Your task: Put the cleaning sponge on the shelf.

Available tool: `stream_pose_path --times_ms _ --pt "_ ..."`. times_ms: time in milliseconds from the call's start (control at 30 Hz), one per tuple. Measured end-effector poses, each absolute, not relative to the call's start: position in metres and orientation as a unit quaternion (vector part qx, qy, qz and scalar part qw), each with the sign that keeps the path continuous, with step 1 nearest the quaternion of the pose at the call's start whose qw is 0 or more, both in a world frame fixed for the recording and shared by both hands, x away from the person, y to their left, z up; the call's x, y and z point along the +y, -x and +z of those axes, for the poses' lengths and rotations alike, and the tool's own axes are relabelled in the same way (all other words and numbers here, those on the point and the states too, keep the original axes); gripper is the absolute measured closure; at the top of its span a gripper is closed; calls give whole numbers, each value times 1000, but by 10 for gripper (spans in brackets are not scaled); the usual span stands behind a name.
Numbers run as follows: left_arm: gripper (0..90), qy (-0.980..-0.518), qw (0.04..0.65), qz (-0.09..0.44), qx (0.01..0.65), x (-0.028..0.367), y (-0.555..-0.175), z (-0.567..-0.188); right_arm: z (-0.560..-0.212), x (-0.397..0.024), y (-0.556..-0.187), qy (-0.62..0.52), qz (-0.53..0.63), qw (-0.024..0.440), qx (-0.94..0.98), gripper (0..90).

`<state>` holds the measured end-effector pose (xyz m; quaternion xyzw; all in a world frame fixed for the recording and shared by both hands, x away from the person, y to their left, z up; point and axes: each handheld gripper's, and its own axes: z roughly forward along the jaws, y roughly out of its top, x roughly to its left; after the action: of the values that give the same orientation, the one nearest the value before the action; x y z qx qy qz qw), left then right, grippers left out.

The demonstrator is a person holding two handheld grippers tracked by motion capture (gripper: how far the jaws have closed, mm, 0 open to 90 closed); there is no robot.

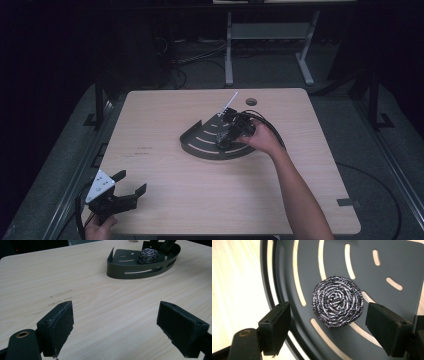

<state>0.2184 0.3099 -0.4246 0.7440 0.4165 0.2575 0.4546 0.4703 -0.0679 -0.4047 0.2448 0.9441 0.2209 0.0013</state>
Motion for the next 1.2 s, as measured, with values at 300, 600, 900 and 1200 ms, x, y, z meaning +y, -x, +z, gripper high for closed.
stream_pose_path --times_ms 300,600,900,1200 --pt "133 -743 456 261 415 310 -217 -423 -395 -75 -458 -240 225 11 944 194" --pt "133 -743 457 260 414 309 -217 -423 -386 -85 -442 -232 235 13 944 193" --pt "133 -743 458 258 414 309 -217 -423 -382 -94 -428 -230 249 19 941 191" --pt "132 -744 457 260 413 310 -217 -422 -384 -106 -412 -232 261 23 937 180"
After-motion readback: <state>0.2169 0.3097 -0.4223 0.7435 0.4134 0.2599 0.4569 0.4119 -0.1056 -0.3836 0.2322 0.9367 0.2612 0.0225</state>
